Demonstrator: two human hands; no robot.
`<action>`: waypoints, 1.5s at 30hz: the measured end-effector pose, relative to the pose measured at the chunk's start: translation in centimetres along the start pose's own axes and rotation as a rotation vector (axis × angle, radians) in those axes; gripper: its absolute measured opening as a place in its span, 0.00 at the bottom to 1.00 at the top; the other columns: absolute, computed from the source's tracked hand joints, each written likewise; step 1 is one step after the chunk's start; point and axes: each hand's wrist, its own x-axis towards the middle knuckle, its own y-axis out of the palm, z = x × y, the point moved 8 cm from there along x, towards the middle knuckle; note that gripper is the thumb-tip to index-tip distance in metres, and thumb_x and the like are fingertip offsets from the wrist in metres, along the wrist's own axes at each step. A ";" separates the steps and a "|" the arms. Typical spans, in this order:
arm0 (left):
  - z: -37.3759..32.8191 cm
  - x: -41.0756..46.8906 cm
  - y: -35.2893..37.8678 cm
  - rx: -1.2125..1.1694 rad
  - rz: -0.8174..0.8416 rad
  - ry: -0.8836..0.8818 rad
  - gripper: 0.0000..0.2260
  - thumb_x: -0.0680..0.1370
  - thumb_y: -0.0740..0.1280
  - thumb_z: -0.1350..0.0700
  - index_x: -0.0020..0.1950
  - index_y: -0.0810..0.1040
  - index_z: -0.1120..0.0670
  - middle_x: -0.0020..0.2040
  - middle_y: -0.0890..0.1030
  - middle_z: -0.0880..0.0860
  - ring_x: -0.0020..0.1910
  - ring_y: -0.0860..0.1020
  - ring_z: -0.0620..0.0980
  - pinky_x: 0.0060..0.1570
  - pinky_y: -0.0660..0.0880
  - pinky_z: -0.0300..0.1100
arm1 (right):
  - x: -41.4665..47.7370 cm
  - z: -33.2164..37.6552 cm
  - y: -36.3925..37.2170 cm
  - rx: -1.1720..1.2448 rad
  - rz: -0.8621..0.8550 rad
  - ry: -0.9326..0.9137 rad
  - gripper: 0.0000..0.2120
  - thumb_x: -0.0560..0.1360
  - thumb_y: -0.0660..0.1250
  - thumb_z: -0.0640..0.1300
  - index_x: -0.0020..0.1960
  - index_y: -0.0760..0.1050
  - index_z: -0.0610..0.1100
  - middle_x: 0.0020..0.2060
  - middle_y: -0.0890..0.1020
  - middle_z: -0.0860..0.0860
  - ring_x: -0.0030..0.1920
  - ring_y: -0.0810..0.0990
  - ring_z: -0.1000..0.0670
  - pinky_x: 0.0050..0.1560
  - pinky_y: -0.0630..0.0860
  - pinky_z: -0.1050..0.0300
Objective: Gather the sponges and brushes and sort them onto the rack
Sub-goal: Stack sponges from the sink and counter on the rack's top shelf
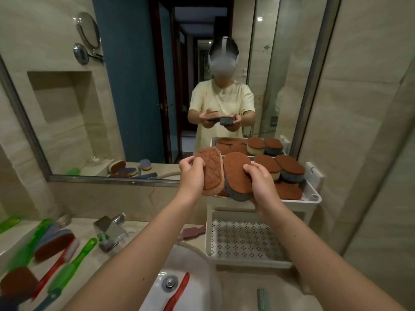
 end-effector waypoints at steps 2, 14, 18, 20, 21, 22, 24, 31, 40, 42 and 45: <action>-0.2 0.9 1.0 0.027 0.019 -0.009 0.14 0.81 0.56 0.54 0.66 0.62 0.52 0.50 0.71 0.50 0.46 0.74 0.45 0.35 0.71 0.39 | 1.0 0.6 -0.3 -0.005 0.001 0.013 0.10 0.79 0.61 0.46 0.60 0.72 0.51 0.51 0.78 0.51 0.51 0.78 0.50 0.51 0.76 0.49; 0.0 8.3 5.5 0.193 -0.014 -0.046 0.18 0.80 0.59 0.52 0.69 0.61 0.52 0.67 0.67 0.56 0.61 0.72 0.54 0.60 0.74 0.50 | 9.8 3.9 -0.9 -0.372 -0.098 -0.093 0.21 0.81 0.55 0.47 0.73 0.68 0.47 0.70 0.69 0.46 0.67 0.71 0.44 0.68 0.69 0.43; 1.0 10.5 6.2 0.207 -0.040 -0.055 0.17 0.80 0.60 0.53 0.68 0.64 0.53 0.66 0.69 0.56 0.59 0.74 0.54 0.59 0.75 0.51 | 11.5 3.8 -1.7 -0.824 -0.165 -0.174 0.23 0.79 0.53 0.50 0.73 0.67 0.51 0.71 0.70 0.47 0.70 0.66 0.42 0.72 0.60 0.42; 1.8 11.2 6.4 0.233 -0.041 -0.063 0.18 0.79 0.60 0.53 0.69 0.65 0.54 0.66 0.70 0.57 0.60 0.74 0.55 0.60 0.74 0.52 | 11.9 3.2 -1.7 -0.956 -0.174 -0.184 0.23 0.78 0.53 0.52 0.73 0.67 0.53 0.70 0.71 0.47 0.70 0.64 0.42 0.72 0.56 0.42; 2.2 11.5 6.4 0.249 -0.043 -0.065 0.18 0.79 0.60 0.53 0.68 0.66 0.54 0.66 0.70 0.57 0.60 0.74 0.55 0.60 0.74 0.52 | 12.1 3.0 -1.6 -1.006 -0.174 -0.193 0.23 0.78 0.53 0.53 0.72 0.67 0.55 0.69 0.72 0.47 0.70 0.64 0.42 0.71 0.55 0.42; 2.7 11.7 6.3 0.265 -0.048 -0.063 0.18 0.79 0.60 0.53 0.68 0.66 0.54 0.66 0.70 0.57 0.59 0.74 0.54 0.60 0.74 0.51 | 12.4 2.7 -1.4 -1.064 -0.166 -0.203 0.23 0.78 0.53 0.54 0.72 0.67 0.56 0.68 0.73 0.48 0.69 0.64 0.42 0.72 0.55 0.42; 3.3 12.0 6.2 0.303 -0.059 -0.044 0.17 0.79 0.60 0.54 0.67 0.68 0.55 0.65 0.70 0.56 0.57 0.74 0.53 0.57 0.75 0.49 | 12.7 2.1 -1.2 -1.190 -0.145 -0.210 0.24 0.78 0.52 0.56 0.73 0.67 0.57 0.67 0.73 0.47 0.70 0.63 0.43 0.73 0.51 0.40; 5.2 12.4 6.5 0.509 -0.030 -0.039 0.18 0.80 0.59 0.50 0.68 0.64 0.53 0.68 0.67 0.55 0.64 0.71 0.58 0.66 0.68 0.56 | 12.7 0.6 -0.5 -1.432 -0.096 -0.228 0.25 0.79 0.51 0.57 0.72 0.69 0.52 0.67 0.71 0.45 0.71 0.61 0.42 0.73 0.44 0.35; 5.1 12.3 6.4 0.632 -0.022 0.043 0.20 0.82 0.56 0.52 0.74 0.63 0.52 0.74 0.60 0.54 0.72 0.63 0.56 0.71 0.61 0.54 | 12.4 1.0 -0.7 -1.430 -0.122 -0.242 0.21 0.79 0.53 0.53 0.68 0.73 0.48 0.69 0.69 0.45 0.71 0.61 0.43 0.73 0.51 0.35; 5.3 12.2 6.4 0.580 -0.016 0.056 0.19 0.82 0.57 0.52 0.72 0.64 0.52 0.73 0.60 0.54 0.69 0.66 0.55 0.69 0.64 0.51 | 12.4 0.9 -0.7 -1.424 -0.128 -0.234 0.21 0.79 0.53 0.53 0.67 0.74 0.48 0.68 0.69 0.45 0.71 0.62 0.42 0.73 0.51 0.35; 5.4 11.9 6.4 0.525 0.011 0.083 0.20 0.80 0.58 0.52 0.72 0.64 0.52 0.71 0.60 0.53 0.62 0.69 0.51 0.59 0.68 0.44 | 12.4 0.9 -0.8 -1.414 -0.134 -0.229 0.21 0.79 0.53 0.52 0.68 0.74 0.48 0.69 0.70 0.45 0.71 0.62 0.42 0.73 0.50 0.35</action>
